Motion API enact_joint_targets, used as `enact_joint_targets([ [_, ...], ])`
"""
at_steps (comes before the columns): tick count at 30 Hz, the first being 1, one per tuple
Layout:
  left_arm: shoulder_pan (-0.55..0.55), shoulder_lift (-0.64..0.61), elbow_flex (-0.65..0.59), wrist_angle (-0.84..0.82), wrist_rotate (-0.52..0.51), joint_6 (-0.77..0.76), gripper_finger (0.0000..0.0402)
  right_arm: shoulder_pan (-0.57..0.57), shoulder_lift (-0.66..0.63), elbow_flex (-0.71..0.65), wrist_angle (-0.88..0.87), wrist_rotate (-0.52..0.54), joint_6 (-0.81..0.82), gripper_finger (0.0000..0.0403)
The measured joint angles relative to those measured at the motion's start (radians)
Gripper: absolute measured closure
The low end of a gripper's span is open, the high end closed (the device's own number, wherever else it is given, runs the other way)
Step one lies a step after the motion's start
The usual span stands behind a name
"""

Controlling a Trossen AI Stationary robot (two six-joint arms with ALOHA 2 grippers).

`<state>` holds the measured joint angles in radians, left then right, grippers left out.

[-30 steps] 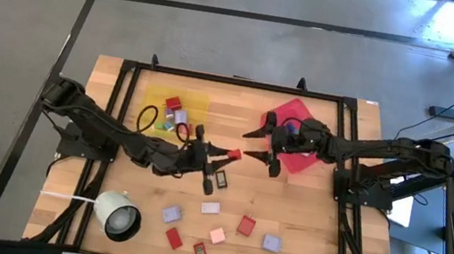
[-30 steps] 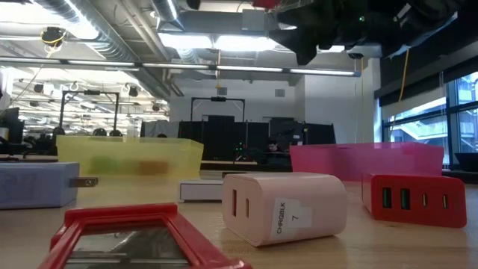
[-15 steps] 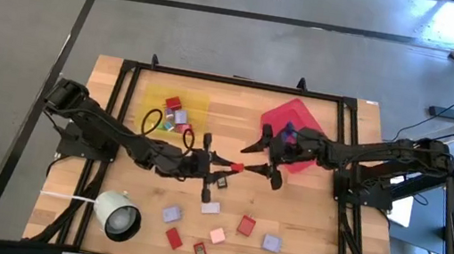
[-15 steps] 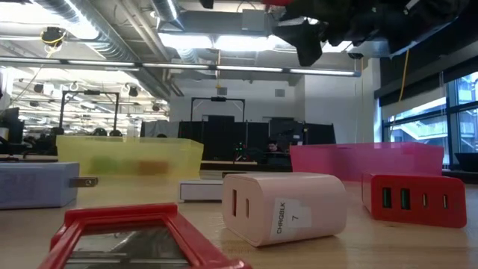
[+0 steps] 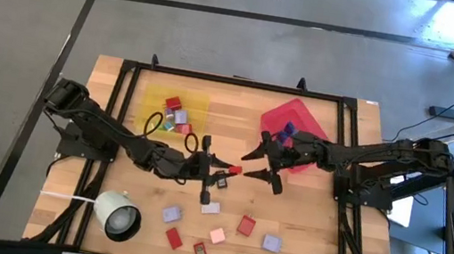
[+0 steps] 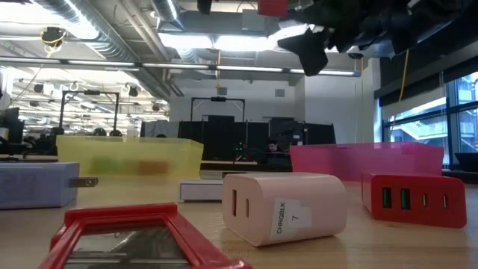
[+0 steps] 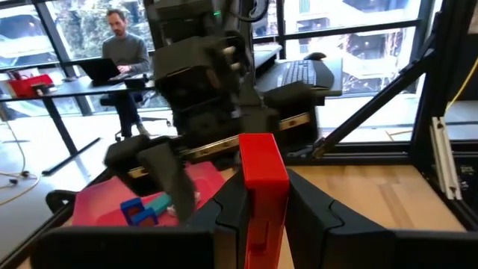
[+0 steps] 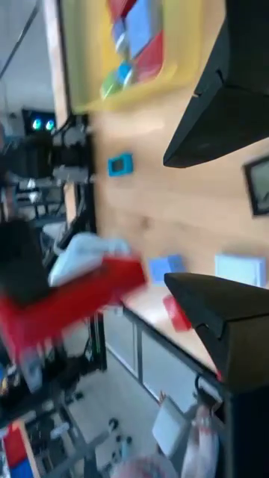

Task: Pick & Place Office items
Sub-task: Put the top red digital clock into the pink bin

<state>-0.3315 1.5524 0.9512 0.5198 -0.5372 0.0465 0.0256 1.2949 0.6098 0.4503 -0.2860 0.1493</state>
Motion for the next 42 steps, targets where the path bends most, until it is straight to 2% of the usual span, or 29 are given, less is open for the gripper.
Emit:
enact_joint_targets([
  [5, 0.022, 0.000, 0.000, 0.000, 0.000, 0.011, 0.0345, 0.020, 0.000, 0.000, 0.048, 0.044, -0.012, 0.0156],
  [12, 0.070, 0.000, 0.000, 0.002, 0.010, -0.026, 0.0344, 0.034, 0.000, 0.000, 0.120, 0.052, -0.015, 0.0156],
  [16, 0.085, 0.000, 0.000, 0.034, 0.019, -0.026, 0.0344, 0.036, 0.000, 0.000, 0.141, 0.131, 0.002, 0.0156],
  [19, 0.099, 0.000, 0.001, 0.059, 0.071, -0.013, 0.0344, 0.035, 0.000, 0.000, 0.141, 0.192, 0.020, 0.0156],
  [33, 0.139, 0.006, 0.002, 0.099, 0.180, -0.006, 0.0344, 0.036, 0.000, 0.000, 0.141, 0.184, 0.026, 0.0157],
  [37, 0.138, 0.006, 0.002, 0.098, 0.197, -0.008, 0.0344, 0.036, 0.000, 0.000, 0.141, 0.178, 0.026, 0.0172],
  [42, 0.138, 0.006, 0.002, 0.091, 0.196, -0.008, 0.0344, 0.036, 0.000, 0.000, 0.141, 0.172, 0.026, 0.0214],
])
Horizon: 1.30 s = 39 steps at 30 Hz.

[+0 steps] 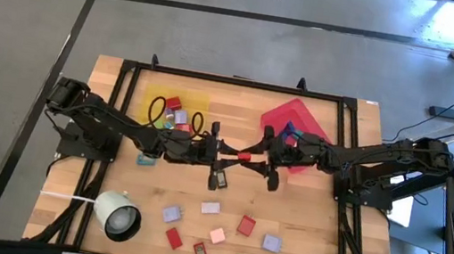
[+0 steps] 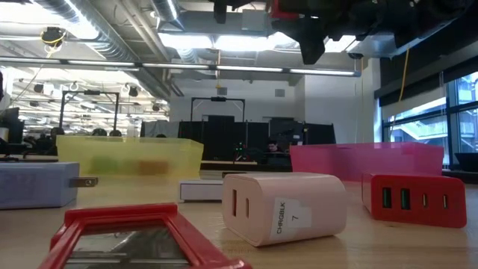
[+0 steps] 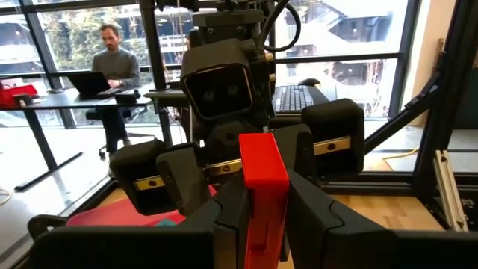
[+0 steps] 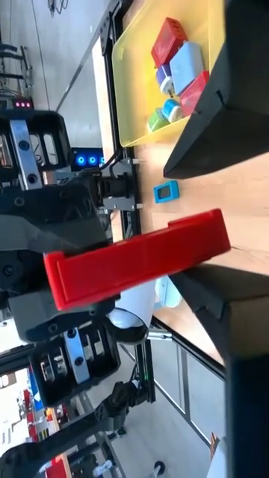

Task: Pick & Place Office items
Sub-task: Put the top red digital clock into the pink bin

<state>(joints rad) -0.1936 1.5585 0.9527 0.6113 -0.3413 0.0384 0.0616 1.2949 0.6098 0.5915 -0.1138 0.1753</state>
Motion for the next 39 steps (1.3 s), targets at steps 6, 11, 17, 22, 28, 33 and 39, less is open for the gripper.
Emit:
enact_joint_targets([
  [6, 0.000, 0.000, 0.000, -0.008, -0.011, -0.018, 0.0344, 0.000, 0.000, 0.000, 0.000, -0.014, 0.000, 0.0282],
  [11, 0.000, -0.001, 0.000, -0.008, -0.022, -0.047, 0.0344, 0.000, 0.000, 0.000, 0.000, -0.017, -0.012, 0.0328],
  [17, 0.000, -0.001, 0.000, -0.009, -0.031, -0.056, 0.0328, 0.000, 0.000, 0.000, 0.000, -0.013, -0.005, 0.0324],
  [22, 0.000, -0.001, 0.000, -0.011, -0.066, -0.048, 0.0298, 0.000, 0.000, 0.000, 0.000, -0.003, 0.002, 0.0319],
  [28, -0.001, -0.001, 0.000, -0.023, -0.085, -0.054, 0.0249, -0.006, 0.000, 0.001, -0.008, 0.000, 0.004, 0.0331],
  [33, -0.001, -0.001, 0.000, -0.108, -0.163, -0.099, 0.0213, -0.052, -0.027, 0.002, -0.089, -0.003, 0.005, 0.0331],
  [39, -0.001, -0.001, 0.000, -0.262, -0.306, -0.197, 0.0190, -0.135, -0.105, 0.002, -0.240, -0.002, 0.035, 0.0331],
])
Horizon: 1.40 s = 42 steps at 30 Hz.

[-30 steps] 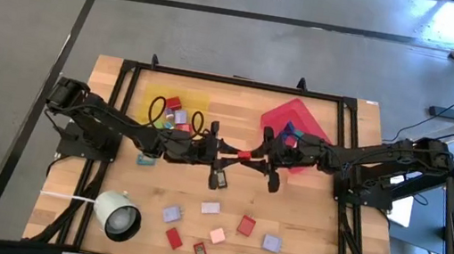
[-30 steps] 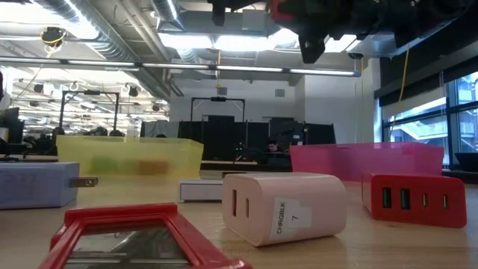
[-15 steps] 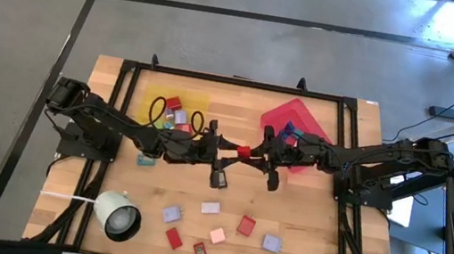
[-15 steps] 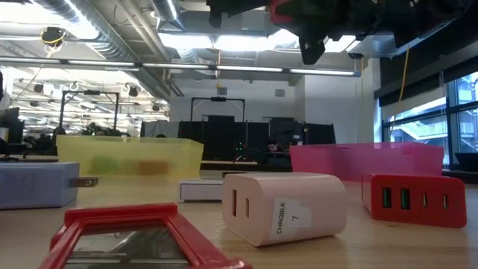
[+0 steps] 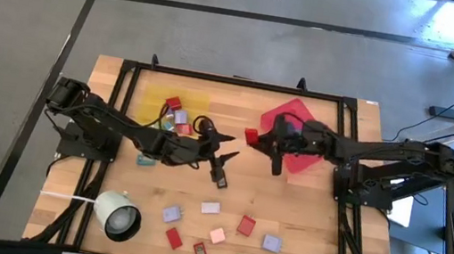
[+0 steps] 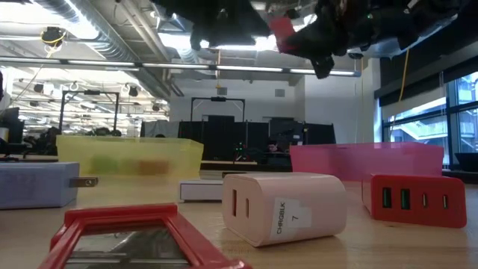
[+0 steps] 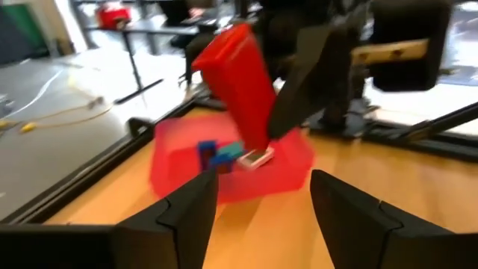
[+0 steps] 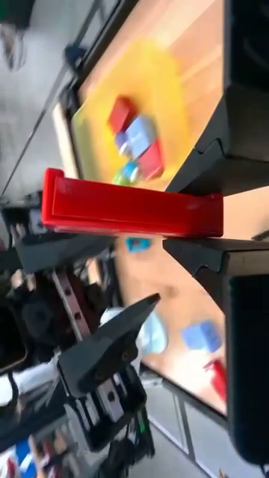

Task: Pick & Place Office items
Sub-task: Put the top red digital clock into the pink bin

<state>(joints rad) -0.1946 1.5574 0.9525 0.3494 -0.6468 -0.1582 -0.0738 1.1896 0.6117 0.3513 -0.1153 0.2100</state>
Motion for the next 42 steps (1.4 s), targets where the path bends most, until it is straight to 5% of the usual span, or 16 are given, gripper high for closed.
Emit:
enact_joint_targets([
  [4, 0.001, 0.000, 0.000, -0.065, -0.039, -0.041, 0.0188, -0.058, -0.059, 0.000, -0.155, 0.021, -0.004, 0.0331],
  [14, 0.001, 0.000, 0.000, -0.120, -0.040, -0.093, 0.0194, -0.172, -0.063, 0.000, -0.689, 0.325, 0.090, 0.0330],
  [24, 0.000, 0.000, 0.000, -0.123, -0.041, -0.094, 0.0194, -0.241, -0.035, 0.000, -0.950, 0.486, 0.176, 0.0330],
  [42, 0.000, 0.000, -0.001, -0.176, -0.008, -0.143, 0.0194, -0.298, 0.065, 0.000, -1.000, 0.389, 0.224, 0.0330],
])
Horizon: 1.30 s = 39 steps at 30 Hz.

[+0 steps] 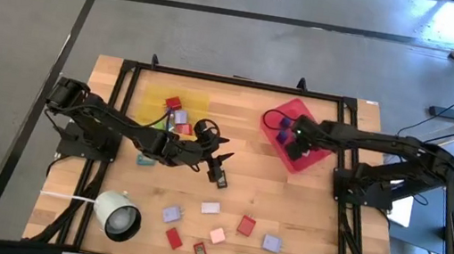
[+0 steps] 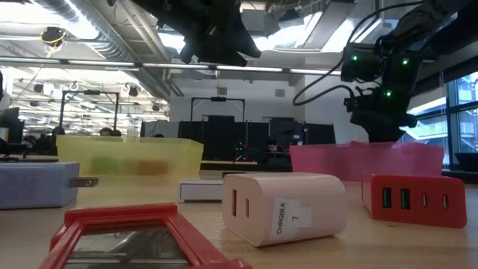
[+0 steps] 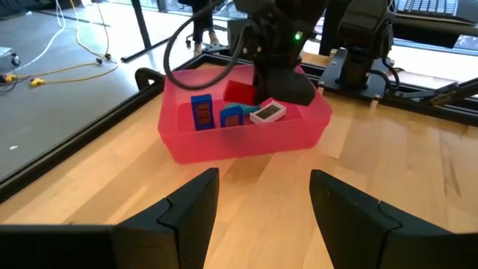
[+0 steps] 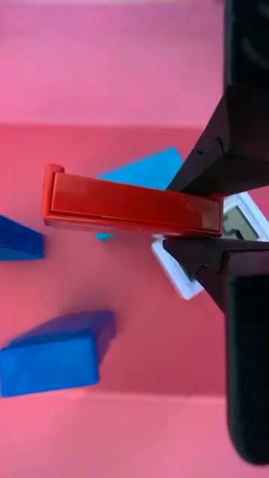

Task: Pick & Place Office items
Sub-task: Put the top red digital clock into the pink bin, then put the light blue digital clock into the pink bin

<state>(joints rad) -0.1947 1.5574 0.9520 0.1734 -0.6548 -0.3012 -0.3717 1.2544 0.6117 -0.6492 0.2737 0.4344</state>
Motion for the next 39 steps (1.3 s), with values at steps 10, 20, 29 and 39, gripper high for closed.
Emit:
enact_joint_targets([
  [10, 0.000, 0.000, 0.000, 0.001, 0.000, 0.000, 0.0196, 0.000, 0.068, 0.000, 0.002, -0.027, -0.009, 0.0327],
  [20, 0.000, 0.000, 0.000, 0.001, 0.000, 0.000, 0.0194, 0.000, 0.069, 0.000, 0.009, -0.028, -0.023, 0.0265],
  [29, 0.004, -0.008, 0.000, -0.141, 0.061, -0.022, 0.0191, 0.000, 0.056, 0.000, 0.008, 0.023, -0.026, 0.0200],
  [39, 0.069, -0.078, 0.000, -0.515, 0.282, -0.190, 0.0173, 0.000, -0.046, 0.047, -0.006, 0.033, -0.033, 0.0152],
])
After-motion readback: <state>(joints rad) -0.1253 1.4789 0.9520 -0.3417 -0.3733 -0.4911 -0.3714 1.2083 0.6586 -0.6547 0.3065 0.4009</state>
